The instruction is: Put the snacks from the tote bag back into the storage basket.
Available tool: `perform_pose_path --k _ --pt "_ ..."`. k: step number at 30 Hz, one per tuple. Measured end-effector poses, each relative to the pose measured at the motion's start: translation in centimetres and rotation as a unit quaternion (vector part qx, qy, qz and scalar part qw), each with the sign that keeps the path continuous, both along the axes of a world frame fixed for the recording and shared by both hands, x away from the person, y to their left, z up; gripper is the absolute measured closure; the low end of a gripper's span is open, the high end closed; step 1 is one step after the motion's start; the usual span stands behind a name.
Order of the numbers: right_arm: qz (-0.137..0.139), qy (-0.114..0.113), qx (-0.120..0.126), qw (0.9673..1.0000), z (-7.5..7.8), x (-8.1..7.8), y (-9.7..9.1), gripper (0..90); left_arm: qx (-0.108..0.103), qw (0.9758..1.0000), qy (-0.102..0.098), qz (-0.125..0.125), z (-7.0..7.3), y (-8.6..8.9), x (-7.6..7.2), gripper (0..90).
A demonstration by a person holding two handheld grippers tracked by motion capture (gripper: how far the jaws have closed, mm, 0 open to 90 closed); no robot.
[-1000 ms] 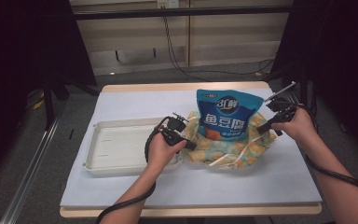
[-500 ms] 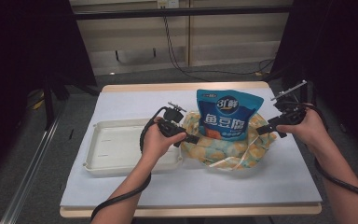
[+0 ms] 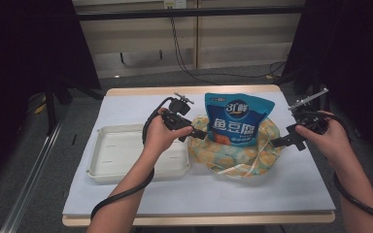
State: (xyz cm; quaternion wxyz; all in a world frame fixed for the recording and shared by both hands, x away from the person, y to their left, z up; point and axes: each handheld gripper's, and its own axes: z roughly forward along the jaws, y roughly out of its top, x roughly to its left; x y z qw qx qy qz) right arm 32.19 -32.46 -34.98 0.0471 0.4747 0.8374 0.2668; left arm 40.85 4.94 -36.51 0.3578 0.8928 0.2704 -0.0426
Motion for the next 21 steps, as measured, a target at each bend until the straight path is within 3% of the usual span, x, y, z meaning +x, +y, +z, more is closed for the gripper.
perform_pose_path --k 1,11,21 --pt "0.003 -0.003 -0.005 1.0 0.0 -0.1 0.0 7.2 -0.002 1.0 0.002 0.007 0.1 -0.1 0.0 14.1" --pt "0.007 -0.014 -0.018 0.9997 0.1 -1.8 0.0 6.9 -0.001 0.9997 -0.009 -0.022 2.3 -0.8 0.8 11.3" --pt "0.004 -0.027 -0.014 0.9995 -0.7 -3.0 -0.2 6.8 0.0 0.9996 -0.009 -0.027 4.0 -1.4 1.4 10.6"
